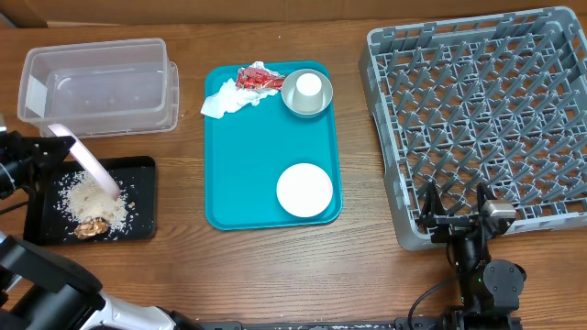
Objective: Sort waste into correct bins and load items into the dishwasher
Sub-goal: 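Tilt the plate to scrape rice onto the black tray, then return the empty plate to the teal tray and release it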
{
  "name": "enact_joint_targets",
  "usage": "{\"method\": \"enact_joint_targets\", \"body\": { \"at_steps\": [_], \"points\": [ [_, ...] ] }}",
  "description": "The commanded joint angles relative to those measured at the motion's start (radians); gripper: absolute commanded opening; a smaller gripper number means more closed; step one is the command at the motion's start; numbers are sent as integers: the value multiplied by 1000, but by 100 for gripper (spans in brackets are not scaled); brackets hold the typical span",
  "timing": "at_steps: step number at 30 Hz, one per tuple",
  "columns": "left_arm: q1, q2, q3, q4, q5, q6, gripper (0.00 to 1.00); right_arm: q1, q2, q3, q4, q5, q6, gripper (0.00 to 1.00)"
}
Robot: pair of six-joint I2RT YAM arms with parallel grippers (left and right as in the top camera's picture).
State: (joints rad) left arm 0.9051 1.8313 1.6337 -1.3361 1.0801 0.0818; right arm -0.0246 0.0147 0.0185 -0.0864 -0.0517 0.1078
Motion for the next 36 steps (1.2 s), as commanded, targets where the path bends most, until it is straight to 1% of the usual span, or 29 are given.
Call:
{"method": "enact_joint_targets", "body": {
  "at_steps": [1,4,6,7,11,15,18,20,21,23,26,28,31,33,36],
  "points": [
    [9,3,1,14,16,31,4,2,-12,-10,6,6,-4,100],
    [12,3,1,-2,140,26,4,2,-12,-10,6,6,-4,100],
    [10,0,2,-30,178,29,4,2,-12,-10,6,6,-4,100],
    [3,-2,2,-51,188,50,4,2,-12,-10,6,6,-4,100],
    [-42,-33,2,-131,255,208,4,2,-12,-10,6,6,-4,100],
    [-129,-92,2,-139,255,237,4,2,-12,-10,6,6,-4,100],
    [-223,-149,2,-119,252,237,4,2,-12,-10,6,6,-4,100],
    [-310,-189,2,-86,220,237,4,2,-12,-10,6,6,-4,100],
    [-357,-208,2,-61,179,236,4,2,-12,-10,6,6,-4,100],
    [-470,-238,2,-5,39,211,4,2,-12,-10,6,6,-4,100],
    [-658,-254,2,65,-209,114,4,2,-12,-10,6,6,-4,100],
    [-797,-245,2,109,-381,53,4,2,-12,-11,6,6,-4,100],
    [-969,-210,2,162,-629,-29,4,2,-12,-10,6,6,-4,100],
    [-1075,-173,2,186,-769,-87,4,2,-12,-10,6,6,-4,100],
    [-1186,-109,2,221,-879,-149,4,2,-12,-11,6,6,-4,100]
  ]
}}
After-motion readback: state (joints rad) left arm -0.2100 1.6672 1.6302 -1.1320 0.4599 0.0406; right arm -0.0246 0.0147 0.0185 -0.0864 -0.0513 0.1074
